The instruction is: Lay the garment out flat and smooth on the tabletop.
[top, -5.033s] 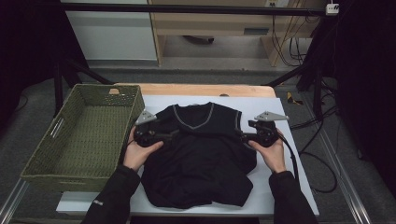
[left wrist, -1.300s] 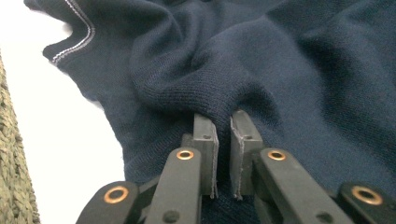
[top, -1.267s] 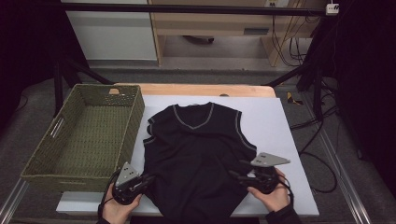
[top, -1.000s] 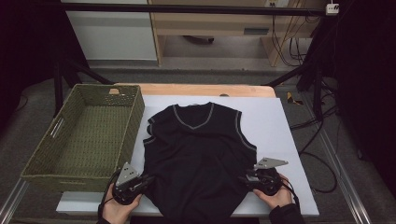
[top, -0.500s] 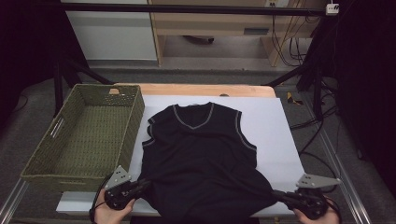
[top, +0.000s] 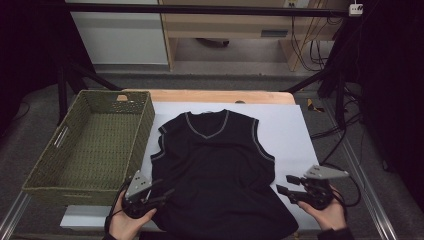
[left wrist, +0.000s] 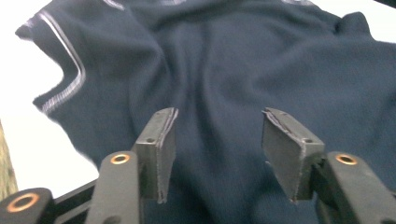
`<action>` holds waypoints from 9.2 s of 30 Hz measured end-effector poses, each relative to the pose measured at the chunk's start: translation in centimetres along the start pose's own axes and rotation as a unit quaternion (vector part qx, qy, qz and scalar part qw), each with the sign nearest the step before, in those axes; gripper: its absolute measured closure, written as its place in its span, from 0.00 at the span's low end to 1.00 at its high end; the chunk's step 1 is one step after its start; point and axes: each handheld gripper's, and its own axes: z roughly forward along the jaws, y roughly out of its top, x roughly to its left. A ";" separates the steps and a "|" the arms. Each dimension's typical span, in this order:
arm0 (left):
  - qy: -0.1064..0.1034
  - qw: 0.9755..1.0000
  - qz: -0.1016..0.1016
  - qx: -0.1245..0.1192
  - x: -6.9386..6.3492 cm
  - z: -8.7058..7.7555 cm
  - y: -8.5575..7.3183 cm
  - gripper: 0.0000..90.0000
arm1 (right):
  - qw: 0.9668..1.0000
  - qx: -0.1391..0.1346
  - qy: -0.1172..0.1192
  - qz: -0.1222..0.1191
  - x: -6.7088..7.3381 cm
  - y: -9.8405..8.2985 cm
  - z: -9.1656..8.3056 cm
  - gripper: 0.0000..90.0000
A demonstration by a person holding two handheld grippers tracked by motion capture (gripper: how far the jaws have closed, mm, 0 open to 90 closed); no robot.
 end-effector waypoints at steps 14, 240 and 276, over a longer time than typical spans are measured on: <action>0.045 0.996 -0.020 0.075 2.8 5.7 -1.1 0.47 | 0.995 0.038 -0.085 0.027 -4.5 1.2 9.5 0.41; 0.076 0.994 -0.014 0.080 0.7 -0.8 -2.9 0.95 | 0.997 0.077 -0.020 0.007 0.3 -3.0 0.3 1.00; 0.065 0.997 0.032 0.031 -0.4 -1.3 0.0 0.94 | 0.999 -0.019 0.029 -0.025 3.4 0.5 4.1 0.52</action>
